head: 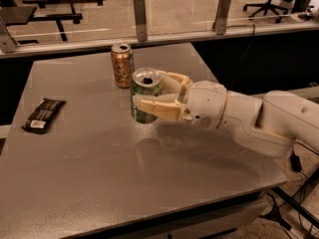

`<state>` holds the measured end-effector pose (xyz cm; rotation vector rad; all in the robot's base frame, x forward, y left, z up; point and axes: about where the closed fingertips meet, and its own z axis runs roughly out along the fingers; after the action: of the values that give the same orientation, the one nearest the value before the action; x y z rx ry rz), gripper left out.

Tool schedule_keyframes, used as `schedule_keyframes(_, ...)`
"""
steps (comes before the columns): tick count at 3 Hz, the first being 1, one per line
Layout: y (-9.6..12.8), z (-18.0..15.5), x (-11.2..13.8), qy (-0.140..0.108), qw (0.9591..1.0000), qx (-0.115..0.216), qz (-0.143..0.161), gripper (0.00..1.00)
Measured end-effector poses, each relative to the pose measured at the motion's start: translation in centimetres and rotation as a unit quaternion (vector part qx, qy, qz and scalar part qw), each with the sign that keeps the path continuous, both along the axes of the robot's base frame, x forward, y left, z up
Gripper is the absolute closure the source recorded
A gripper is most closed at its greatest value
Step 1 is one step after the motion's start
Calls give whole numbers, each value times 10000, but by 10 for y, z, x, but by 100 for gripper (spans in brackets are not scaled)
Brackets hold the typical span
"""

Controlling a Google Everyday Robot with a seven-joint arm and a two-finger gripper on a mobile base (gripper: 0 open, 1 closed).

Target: Place green can upright

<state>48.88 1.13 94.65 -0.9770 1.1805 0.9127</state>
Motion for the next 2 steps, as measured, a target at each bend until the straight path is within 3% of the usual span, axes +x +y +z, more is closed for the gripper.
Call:
schedule_keyframes(1,2,-7,4,587,9978,-34,295,100)
schedule_keyframes(2,4,-14,5,845,9951,-148,486,100)
